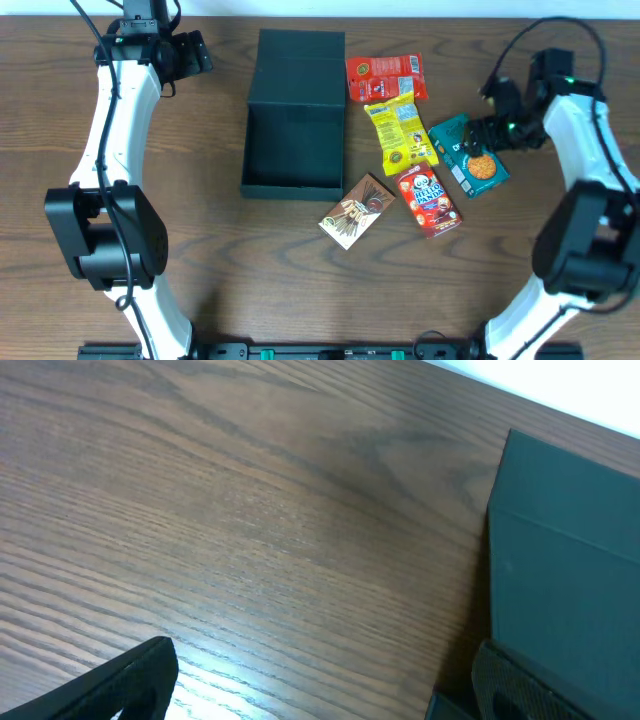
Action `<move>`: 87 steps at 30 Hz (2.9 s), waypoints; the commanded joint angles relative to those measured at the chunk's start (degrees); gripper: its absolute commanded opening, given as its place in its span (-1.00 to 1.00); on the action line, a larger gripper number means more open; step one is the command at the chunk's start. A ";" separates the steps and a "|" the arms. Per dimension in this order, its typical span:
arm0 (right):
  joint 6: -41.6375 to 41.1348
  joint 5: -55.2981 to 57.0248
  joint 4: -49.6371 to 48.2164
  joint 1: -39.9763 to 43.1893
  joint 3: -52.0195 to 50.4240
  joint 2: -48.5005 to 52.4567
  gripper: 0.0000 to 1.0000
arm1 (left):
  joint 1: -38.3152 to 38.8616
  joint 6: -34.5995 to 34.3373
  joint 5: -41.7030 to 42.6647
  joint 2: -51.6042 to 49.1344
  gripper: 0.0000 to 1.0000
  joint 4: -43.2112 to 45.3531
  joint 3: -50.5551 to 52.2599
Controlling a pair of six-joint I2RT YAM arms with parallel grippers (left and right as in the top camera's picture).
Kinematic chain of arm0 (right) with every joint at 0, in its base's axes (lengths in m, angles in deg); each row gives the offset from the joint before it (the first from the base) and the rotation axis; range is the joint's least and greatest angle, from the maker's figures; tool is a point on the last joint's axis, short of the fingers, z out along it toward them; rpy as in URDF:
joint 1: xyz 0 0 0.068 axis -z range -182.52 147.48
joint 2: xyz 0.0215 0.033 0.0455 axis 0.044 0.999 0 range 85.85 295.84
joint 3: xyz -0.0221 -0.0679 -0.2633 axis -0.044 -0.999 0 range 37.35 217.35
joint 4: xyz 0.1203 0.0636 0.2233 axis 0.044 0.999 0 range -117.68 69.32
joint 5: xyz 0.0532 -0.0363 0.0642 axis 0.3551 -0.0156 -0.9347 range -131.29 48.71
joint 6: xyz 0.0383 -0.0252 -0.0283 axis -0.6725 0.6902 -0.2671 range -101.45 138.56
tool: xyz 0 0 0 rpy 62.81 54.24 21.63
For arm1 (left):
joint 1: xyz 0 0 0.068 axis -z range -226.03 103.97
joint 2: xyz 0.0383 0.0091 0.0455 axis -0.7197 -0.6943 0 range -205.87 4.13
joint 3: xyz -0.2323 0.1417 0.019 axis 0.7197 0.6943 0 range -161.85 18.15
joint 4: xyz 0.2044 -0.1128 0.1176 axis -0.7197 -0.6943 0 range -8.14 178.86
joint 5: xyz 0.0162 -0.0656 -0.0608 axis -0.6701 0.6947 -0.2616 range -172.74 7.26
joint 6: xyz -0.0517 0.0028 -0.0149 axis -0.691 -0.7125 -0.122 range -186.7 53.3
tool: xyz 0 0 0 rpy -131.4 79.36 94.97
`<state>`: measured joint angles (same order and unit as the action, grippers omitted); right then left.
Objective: Pack container
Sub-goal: 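Reach the right gripper to the teal Good Day box and grasp it, then carry the teal box over the black box and lower it inside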
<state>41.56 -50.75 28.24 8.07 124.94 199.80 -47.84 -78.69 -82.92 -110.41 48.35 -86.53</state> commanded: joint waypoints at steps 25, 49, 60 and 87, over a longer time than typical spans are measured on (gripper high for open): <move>1.90 12.44 -3.06 -5.70 0.72 6.78 0.99 | -0.04 0.20 -0.42 1.09 0.91 -1.46 -0.83; -0.26 5.22 -4.33 -5.70 0.72 7.37 0.58 | -0.04 0.20 -0.42 1.09 0.91 -1.42 -0.83; -2.84 2.95 -4.92 -5.81 1.77 7.34 0.61 | -0.11 0.24 -1.92 1.09 0.91 -1.22 -0.83; -4.11 0.98 11.39 -16.87 30.42 7.34 0.54 | -1.31 0.22 -1.97 1.09 0.91 -3.13 -0.83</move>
<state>38.94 -48.26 38.73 -5.20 152.48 207.31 -48.03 -78.67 -84.28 -110.41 46.01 -86.53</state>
